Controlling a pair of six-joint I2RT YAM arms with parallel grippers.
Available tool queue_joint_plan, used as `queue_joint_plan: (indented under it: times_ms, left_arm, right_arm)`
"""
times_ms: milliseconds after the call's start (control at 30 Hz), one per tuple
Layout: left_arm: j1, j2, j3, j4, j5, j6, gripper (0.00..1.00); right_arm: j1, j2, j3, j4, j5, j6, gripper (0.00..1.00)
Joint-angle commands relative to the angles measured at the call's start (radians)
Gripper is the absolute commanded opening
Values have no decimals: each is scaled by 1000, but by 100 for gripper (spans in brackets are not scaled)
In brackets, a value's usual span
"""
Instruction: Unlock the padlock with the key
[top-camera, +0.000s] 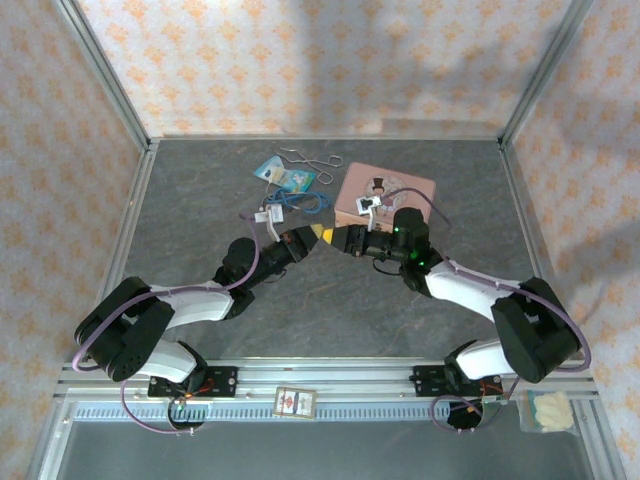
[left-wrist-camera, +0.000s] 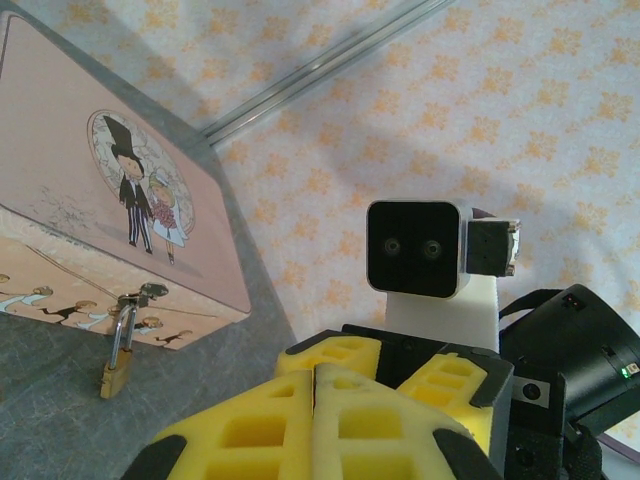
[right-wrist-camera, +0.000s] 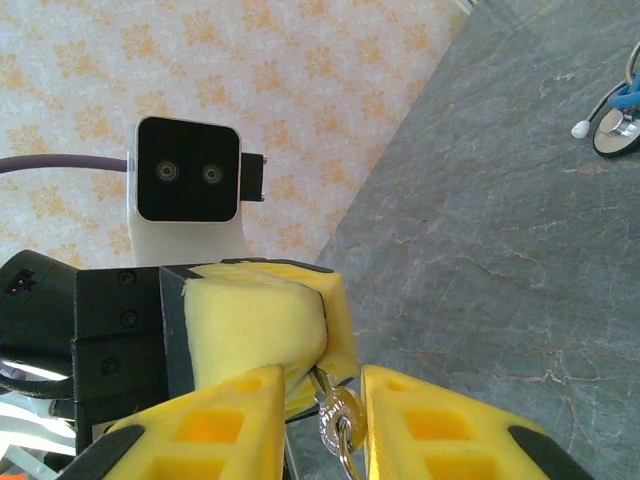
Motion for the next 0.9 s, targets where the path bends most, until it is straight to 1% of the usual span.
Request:
queue_joint_plan:
  times_ms: [0, 67, 133, 200, 333, 400, 467, 500, 633, 667, 700, 733, 767, 800, 867]
  left_arm:
    - [-7, -20, 34, 32, 19, 23, 0]
    - [-7, -21, 29, 37, 16, 22, 0]
    - [-7, -23, 24, 41, 15, 20, 0]
    - [-7, -25, 22, 42, 13, 20, 0]
    - [-7, -28, 19, 40, 11, 24, 0]
    - [-7, -29, 18, 41, 10, 23, 0]
    - [-7, -30, 15, 40, 7, 23, 0]
    - [-7, -31, 15, 40, 7, 23, 0]
    - [-7, -26, 14, 34, -1, 25, 0]
    - [-7, -24, 17, 23, -7, 28, 3]
    - [-8, -20, 19, 12, -17, 33, 18]
    - [-7, -15, 21, -6, -31, 42, 40]
    - [-7, -7, 22, -29, -63, 51, 58]
    - [-7, 5, 25, -57, -94, 54, 65]
    - [-7, 54, 48, -140, -154, 70, 67]
  right_arm:
    - [1, 13, 13, 43, -25, -4, 21]
    - [1, 14, 13, 40, -22, -4, 22]
    - [1, 12, 12, 32, -10, -8, 27]
    - [1, 8, 9, 32, -3, -8, 28]
    - [1, -1, 4, 34, 7, -8, 19]
    - [-1, -3, 4, 33, 7, -8, 12]
    - [-1, -5, 4, 34, 1, -10, 2]
    - [-1, -5, 4, 35, -3, -10, 0]
    - [-8, -23, -15, 47, 9, -6, 0]
    - [-14, -32, -23, 43, 18, -7, 0]
    - [-22, -40, -27, 29, 27, -14, 0]
    - [-33, -49, -28, -7, 39, -29, 0]
    - [-45, -60, -26, -56, 64, -50, 0]
    - [-57, -70, -29, -99, 90, -71, 0]
    - [-84, -98, -36, -212, 173, -134, 0]
